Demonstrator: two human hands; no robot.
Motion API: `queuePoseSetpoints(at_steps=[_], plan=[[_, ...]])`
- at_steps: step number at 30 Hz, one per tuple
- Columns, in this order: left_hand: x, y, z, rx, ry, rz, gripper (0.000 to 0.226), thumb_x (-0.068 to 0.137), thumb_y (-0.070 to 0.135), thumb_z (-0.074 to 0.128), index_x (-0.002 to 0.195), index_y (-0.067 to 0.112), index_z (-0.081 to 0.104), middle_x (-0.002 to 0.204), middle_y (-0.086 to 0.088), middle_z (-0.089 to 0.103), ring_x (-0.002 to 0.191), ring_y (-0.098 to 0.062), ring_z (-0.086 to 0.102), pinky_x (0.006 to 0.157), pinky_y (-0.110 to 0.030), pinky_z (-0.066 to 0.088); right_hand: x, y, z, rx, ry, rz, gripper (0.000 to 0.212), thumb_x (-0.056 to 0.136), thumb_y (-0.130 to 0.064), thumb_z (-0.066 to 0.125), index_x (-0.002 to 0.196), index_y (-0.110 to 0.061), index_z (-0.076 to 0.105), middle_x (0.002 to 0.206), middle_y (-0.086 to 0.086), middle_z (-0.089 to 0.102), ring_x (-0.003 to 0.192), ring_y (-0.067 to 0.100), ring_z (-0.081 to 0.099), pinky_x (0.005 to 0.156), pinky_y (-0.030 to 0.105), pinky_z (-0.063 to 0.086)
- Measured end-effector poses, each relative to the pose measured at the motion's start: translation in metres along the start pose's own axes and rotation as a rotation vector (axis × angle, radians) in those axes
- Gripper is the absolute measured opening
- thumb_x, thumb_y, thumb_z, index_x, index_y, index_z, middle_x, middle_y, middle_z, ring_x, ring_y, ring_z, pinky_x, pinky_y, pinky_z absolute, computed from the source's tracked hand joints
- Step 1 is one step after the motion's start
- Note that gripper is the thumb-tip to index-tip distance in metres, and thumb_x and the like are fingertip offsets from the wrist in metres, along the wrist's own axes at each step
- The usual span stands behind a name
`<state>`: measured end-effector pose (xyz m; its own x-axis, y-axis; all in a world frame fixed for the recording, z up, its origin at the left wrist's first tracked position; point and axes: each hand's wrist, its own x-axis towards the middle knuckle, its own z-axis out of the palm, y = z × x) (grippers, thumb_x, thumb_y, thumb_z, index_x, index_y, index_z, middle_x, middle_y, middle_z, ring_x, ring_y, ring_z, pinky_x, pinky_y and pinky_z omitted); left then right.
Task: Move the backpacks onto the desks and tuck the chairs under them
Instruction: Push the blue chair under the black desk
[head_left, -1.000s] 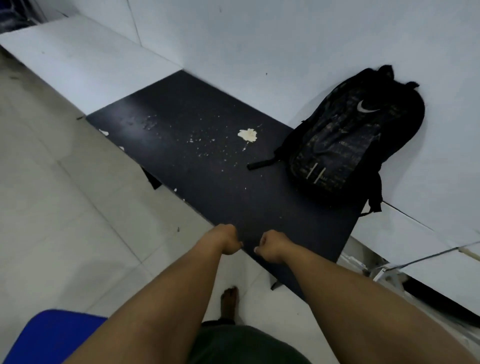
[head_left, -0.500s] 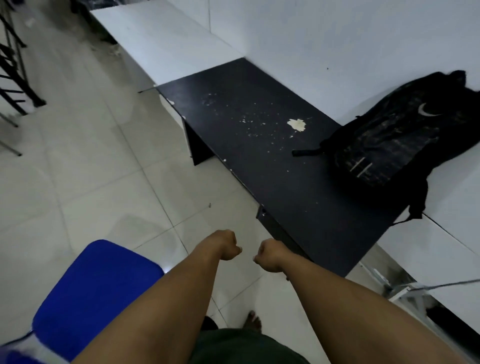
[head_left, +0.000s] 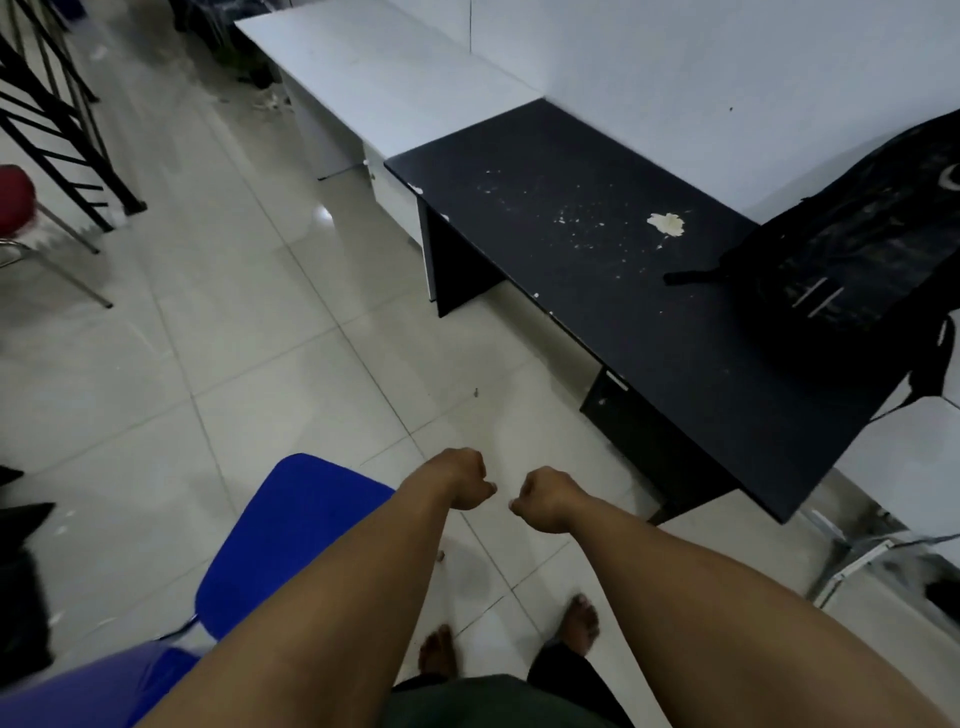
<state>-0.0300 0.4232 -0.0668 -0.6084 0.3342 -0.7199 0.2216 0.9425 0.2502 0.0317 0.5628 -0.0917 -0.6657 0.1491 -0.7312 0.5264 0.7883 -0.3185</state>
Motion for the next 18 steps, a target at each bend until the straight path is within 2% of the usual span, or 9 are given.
queuePoseSetpoints(at_steps=[9, 13, 18], plan=[[-0.051, -0.080, 0.025, 0.007, 0.003, -0.003, 0.049, 0.099, 0.039, 0.049, 0.137, 0.007, 0.049, 0.138, -0.011, 0.052, 0.123, -0.026, 0.051, 0.099, -0.033, 0.043, -0.030, -0.055, 0.070, -0.050, 0.004, -0.044, 0.041, 0.095, -0.038, 0.059, 0.121, -0.007, 0.060, 0.121, 0.010, 0.063, 0.108, 0.025, 0.060, 0.082, 0.029, 0.049], [-0.063, -0.086, 0.035, -0.036, 0.017, -0.013, 0.046, 0.100, 0.038, 0.049, 0.132, 0.006, 0.053, 0.133, -0.012, 0.056, 0.119, -0.026, 0.054, 0.096, -0.033, 0.045, -0.038, -0.052, 0.080, -0.095, 0.008, -0.036, 0.039, 0.095, -0.037, 0.058, 0.119, -0.007, 0.061, 0.120, 0.010, 0.063, 0.109, 0.025, 0.060, 0.088, 0.031, 0.050], [-0.086, -0.095, 0.058, -0.098, 0.036, -0.044, 0.047, 0.099, 0.038, 0.050, 0.136, 0.009, 0.050, 0.135, -0.010, 0.055, 0.119, -0.025, 0.054, 0.097, -0.033, 0.046, -0.055, -0.050, 0.098, -0.141, 0.012, -0.060, 0.039, 0.095, -0.036, 0.058, 0.119, -0.007, 0.061, 0.119, 0.010, 0.064, 0.108, 0.025, 0.060, 0.086, 0.031, 0.050]])
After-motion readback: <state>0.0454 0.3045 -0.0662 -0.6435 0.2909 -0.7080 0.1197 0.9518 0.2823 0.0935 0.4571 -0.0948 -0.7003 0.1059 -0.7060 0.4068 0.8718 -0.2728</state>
